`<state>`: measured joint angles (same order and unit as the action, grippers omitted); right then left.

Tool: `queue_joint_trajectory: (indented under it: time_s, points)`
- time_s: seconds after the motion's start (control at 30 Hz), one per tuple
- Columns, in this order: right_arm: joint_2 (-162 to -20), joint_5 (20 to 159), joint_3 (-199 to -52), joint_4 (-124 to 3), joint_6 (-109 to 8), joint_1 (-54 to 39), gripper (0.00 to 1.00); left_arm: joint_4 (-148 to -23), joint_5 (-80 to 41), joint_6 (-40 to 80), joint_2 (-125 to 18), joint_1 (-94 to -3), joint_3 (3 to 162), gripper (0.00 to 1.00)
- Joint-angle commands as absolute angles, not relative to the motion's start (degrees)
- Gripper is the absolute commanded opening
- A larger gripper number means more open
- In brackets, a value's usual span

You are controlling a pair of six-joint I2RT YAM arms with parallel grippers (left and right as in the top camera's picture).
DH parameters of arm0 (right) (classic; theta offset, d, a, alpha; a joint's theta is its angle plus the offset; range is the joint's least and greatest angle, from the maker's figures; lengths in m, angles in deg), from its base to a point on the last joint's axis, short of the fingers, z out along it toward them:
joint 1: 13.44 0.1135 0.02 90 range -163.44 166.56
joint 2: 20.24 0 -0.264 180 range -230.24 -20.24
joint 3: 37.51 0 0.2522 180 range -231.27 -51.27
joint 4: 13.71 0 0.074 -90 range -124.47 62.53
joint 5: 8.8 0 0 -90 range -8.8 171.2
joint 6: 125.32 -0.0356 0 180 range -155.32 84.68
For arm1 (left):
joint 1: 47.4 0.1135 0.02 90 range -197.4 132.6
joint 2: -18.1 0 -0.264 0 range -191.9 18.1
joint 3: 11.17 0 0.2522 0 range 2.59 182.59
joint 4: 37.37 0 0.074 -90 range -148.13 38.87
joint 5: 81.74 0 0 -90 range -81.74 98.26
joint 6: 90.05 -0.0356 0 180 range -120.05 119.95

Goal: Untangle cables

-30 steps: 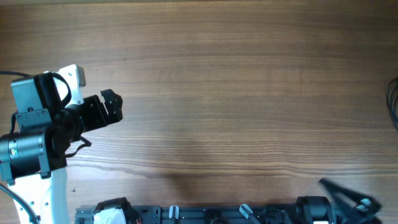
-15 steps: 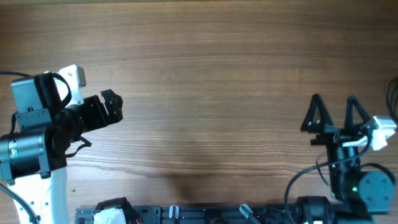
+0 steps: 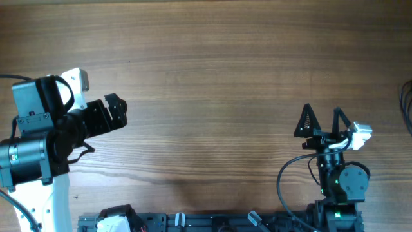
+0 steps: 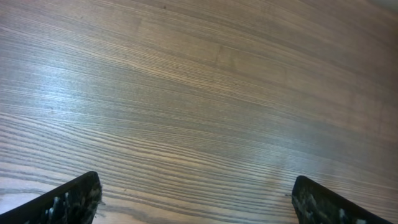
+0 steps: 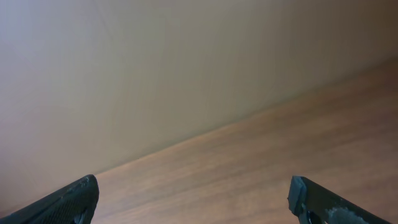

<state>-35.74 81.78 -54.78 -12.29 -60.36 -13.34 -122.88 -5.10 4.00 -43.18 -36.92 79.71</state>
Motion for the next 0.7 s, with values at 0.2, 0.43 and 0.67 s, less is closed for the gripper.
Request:
queue_joint_trajectory:
  time_s: [0.2, 0.43, 0.67]
  points:
    - [-35.39, 77.04, -54.23, -25.87, -62.21, -13.42, 1.0, -122.95, -5.39, 2.89, -43.2, -37.07, 80.19, 1.0]
    - [-35.61, 76.91, -54.25, -33.14, -62.02, -13.42, 1.0, -123.23, -5.39, 2.89, -43.2, -37.07, 80.19, 1.0]
    - [-35.83, 76.88, -54.25, -33.1, -62.46, -13.4, 1.0, -123.03, -5.39, 2.89, -43.2, -37.07, 80.19, 1.0]
